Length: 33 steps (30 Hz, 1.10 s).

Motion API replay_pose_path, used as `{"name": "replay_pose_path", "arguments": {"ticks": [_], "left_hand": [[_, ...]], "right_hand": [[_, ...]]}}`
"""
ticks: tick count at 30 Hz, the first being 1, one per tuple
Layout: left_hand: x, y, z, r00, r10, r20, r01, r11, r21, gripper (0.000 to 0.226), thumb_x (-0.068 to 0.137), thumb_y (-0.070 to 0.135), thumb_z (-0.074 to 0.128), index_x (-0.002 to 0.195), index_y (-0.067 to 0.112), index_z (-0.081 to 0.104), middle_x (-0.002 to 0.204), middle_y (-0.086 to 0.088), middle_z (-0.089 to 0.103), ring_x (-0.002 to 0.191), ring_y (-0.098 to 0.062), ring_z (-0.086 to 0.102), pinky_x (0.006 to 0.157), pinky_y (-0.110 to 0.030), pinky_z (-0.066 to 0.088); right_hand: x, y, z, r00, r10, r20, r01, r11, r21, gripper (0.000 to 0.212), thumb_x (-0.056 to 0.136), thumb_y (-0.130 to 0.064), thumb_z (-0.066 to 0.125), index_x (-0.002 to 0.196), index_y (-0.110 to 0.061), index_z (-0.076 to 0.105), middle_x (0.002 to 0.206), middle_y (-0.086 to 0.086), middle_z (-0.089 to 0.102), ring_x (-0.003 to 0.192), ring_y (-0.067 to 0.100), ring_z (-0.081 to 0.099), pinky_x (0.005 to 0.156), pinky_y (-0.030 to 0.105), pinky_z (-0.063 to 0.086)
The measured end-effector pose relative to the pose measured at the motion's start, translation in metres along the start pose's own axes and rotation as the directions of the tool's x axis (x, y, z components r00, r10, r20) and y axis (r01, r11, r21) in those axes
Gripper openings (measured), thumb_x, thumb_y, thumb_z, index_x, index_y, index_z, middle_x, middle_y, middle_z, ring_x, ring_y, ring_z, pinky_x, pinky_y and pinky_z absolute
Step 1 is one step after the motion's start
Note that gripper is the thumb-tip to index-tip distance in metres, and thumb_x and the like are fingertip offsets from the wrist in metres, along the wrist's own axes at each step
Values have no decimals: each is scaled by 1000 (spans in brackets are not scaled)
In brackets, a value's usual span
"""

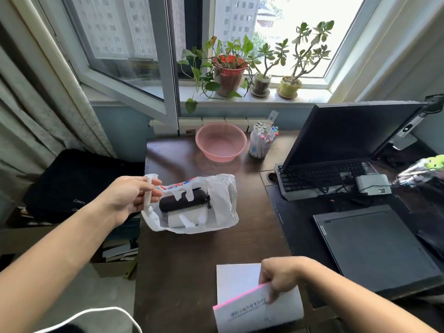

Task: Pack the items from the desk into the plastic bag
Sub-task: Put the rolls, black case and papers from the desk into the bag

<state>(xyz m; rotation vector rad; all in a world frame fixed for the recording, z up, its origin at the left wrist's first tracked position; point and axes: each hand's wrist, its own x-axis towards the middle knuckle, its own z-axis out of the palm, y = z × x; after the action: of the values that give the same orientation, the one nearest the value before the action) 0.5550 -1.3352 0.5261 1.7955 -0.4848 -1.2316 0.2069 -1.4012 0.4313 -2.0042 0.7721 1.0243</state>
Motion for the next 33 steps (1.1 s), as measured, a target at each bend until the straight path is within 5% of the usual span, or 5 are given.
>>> {"name": "replay_pose_path", "arguments": {"ticks": [4,11,18,25,33], "left_hand": [[1,-1,1,1000,-3,7,2,1000,19,22,91,2,49,96,9,69,61,-1,73,72,-20,65,66,-29,48],[7,5,-1,1000,-12,6,12,1000,20,22,89,1,49,94,10,68,60,0,73,63,-15,67,66,-27,48],[12,4,0,1000,-16,-13,17,999,32,23,92,2,48,97,9,69,71,-6,72,67,-17,66,67,-29,49],[12,7,5,1000,-16,-3,16,999,39,24,92,2,48,95,9,70,70,-7,72,71,-19,65,67,-29,48],[12,12,3,1000,-16,-1,16,1000,8,20,87,-1,52,92,9,69,61,-2,73,57,-15,68,69,-29,50]], "right_hand": [[22,10,1,995,71,-64,-61,987,146,14,82,-23,70,95,-20,73,86,-5,68,86,18,65,65,25,47],[50,26,27,950,228,-212,-200,969,145,45,88,-25,56,132,-21,46,129,6,59,104,26,55,79,33,38],[60,35,41,918,297,-263,-215,930,299,76,79,-26,64,146,-26,27,139,3,48,119,30,54,102,41,43],[74,31,44,915,276,-293,-240,959,154,59,74,-32,74,124,-17,48,127,4,37,112,27,51,97,38,48],[79,22,66,928,216,-303,-224,975,10,56,76,-29,70,121,-12,42,129,8,48,117,30,46,80,35,34]]}}
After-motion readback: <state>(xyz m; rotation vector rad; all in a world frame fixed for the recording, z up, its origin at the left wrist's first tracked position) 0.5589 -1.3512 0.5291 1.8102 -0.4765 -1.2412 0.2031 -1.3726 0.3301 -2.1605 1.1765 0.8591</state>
